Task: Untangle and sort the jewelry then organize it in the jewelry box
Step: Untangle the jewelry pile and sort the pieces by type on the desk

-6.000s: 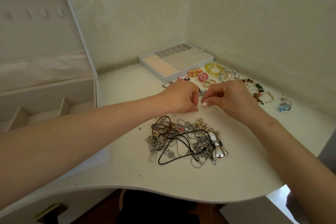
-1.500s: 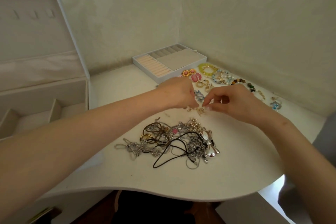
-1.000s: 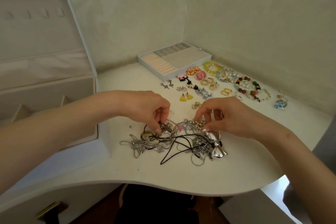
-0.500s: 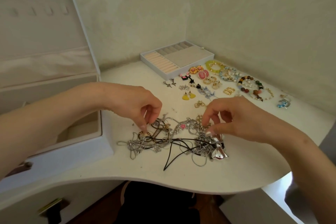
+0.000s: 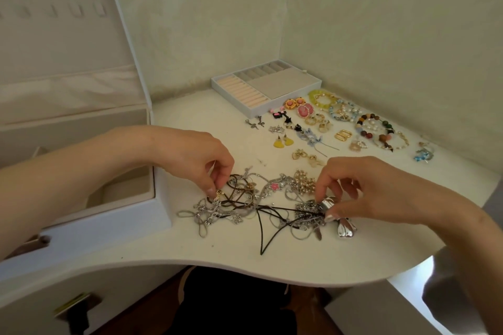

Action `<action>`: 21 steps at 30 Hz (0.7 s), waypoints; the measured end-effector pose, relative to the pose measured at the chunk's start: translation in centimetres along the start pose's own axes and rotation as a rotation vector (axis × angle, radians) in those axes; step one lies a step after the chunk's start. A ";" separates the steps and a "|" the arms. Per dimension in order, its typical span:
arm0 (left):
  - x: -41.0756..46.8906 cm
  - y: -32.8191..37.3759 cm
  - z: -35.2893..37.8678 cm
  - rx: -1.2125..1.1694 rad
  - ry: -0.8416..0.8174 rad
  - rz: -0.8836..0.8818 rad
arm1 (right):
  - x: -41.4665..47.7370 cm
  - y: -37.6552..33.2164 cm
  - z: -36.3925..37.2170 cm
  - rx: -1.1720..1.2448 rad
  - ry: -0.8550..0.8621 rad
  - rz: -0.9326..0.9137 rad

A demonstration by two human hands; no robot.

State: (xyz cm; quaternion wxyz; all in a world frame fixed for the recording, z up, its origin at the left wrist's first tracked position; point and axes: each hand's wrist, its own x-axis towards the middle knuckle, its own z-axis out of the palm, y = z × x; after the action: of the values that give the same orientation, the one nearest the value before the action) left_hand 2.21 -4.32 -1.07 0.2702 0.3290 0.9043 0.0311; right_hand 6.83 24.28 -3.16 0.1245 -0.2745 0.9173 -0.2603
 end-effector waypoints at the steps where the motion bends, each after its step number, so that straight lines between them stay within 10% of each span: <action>1: -0.1 0.0 0.0 0.003 0.000 0.001 | -0.1 0.1 0.0 -0.012 0.000 0.002; 21: 0.5 -1.7 0.8 0.025 0.195 -0.186 | -0.8 0.4 -0.1 0.041 0.201 0.015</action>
State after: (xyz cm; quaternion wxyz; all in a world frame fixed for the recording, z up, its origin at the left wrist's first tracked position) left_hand 1.32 -5.45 -2.33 0.1789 0.2424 0.9532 0.0265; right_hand 7.27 25.05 -3.23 0.0395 -0.2376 0.9216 -0.3044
